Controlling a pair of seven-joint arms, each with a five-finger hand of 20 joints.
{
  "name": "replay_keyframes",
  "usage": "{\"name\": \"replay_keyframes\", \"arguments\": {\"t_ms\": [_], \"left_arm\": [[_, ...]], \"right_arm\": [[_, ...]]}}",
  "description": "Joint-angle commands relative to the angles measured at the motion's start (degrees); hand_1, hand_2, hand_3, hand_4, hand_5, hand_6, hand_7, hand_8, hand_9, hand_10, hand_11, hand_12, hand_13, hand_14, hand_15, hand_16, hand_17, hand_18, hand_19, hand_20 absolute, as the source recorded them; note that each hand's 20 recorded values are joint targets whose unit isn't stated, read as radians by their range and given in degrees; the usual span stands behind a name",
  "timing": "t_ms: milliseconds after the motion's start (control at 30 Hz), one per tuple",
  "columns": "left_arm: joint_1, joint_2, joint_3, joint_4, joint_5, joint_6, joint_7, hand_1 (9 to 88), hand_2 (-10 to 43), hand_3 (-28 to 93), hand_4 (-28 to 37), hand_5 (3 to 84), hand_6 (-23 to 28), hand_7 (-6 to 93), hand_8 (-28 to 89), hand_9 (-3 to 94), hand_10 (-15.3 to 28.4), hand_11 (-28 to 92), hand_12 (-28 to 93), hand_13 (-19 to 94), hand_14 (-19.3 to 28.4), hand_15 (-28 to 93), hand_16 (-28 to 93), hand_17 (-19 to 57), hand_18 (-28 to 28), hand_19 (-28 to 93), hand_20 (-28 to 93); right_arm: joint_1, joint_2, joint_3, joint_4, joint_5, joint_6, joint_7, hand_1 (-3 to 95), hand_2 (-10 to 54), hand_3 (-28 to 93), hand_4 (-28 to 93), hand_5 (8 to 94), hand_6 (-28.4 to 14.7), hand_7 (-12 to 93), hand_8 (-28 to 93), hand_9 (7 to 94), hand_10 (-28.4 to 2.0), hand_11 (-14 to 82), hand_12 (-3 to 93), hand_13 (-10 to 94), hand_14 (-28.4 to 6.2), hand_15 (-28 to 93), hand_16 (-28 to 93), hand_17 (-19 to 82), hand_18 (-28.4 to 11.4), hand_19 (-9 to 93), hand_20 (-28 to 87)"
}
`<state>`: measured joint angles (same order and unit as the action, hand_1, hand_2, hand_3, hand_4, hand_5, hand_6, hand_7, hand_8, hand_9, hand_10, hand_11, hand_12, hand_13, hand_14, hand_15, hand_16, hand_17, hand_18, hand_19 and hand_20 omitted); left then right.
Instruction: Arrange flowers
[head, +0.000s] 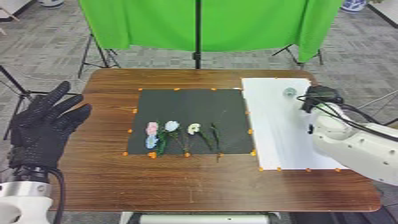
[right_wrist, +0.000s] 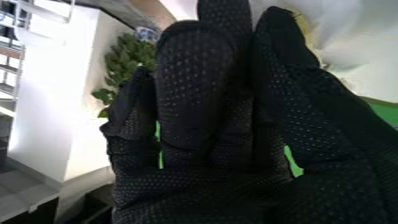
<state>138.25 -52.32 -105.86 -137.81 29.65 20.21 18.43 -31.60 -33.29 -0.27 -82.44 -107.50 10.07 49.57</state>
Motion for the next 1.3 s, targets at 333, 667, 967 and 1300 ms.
{"name": "replay_keyframes", "arguments": {"t_ms": [333,667,967,1300], "left_arm": [[1.5,-1.17,-0.42,-0.13,-0.05,0.11,-0.34,21.2,9.9,77,-28.3,35.1,9.6,12.6,-9,30.0,19.8,27,10,25,28.3,57,-12,-5.3,25.7,68,14],[1.1,-0.86,-0.52,-0.13,0.03,0.33,-0.48,21.3,9.9,77,-28.3,35.1,9.6,12.7,-9,30.0,19.9,27,10,25,28.4,57,-12,-5.3,25.7,68,14],[1.0,-0.26,-0.95,-0.1,0.17,0.11,-0.86,21.2,9.8,77,-28.3,35.0,9.6,12.6,-9,30.0,19.9,27,10,25,28.3,57,-12,-5.3,25.7,68,14],[-0.1,-0.03,-1.14,0.32,0.46,-0.61,-2.1,21.2,9.8,77,-28.3,35.1,9.6,12.6,-9,30.1,19.9,27,10,25,28.3,57,-12,-5.2,25.8,68,14]], "right_arm": [[6.8,-0.6,-5.0,-6.5,-10.2,13.8,6.5,53.5,-9.5,74,-28,83.6,3.3,23,1,93.4,-4.6,14.0,32.8,82,-1.6,63,19,43,-17.1,93,33],[13.5,-9.0,-11.2,-11.8,-13.5,16.2,-0.2,53.8,-9.5,74,-28,84.4,3.0,21,2,93.7,-5.1,13.9,33.3,82,-1.8,64,20,44,-17.3,93,35],[15.3,-17.2,-17.5,-13.0,-13.6,14.6,-3.3,53.8,-9.5,74,-28,84.2,3.0,21,2,93.6,-5.1,13.5,33.6,82,-1.7,64,20,43,-17.1,93,36],[15.9,-21.4,-22.7,-12.7,-14.4,13.6,-3.5,53.6,-9.5,74,-28,84.1,3.2,21,2,93.4,-5.3,13.4,33.7,82,-1.8,65,20,42,-17.0,93,36]]}}
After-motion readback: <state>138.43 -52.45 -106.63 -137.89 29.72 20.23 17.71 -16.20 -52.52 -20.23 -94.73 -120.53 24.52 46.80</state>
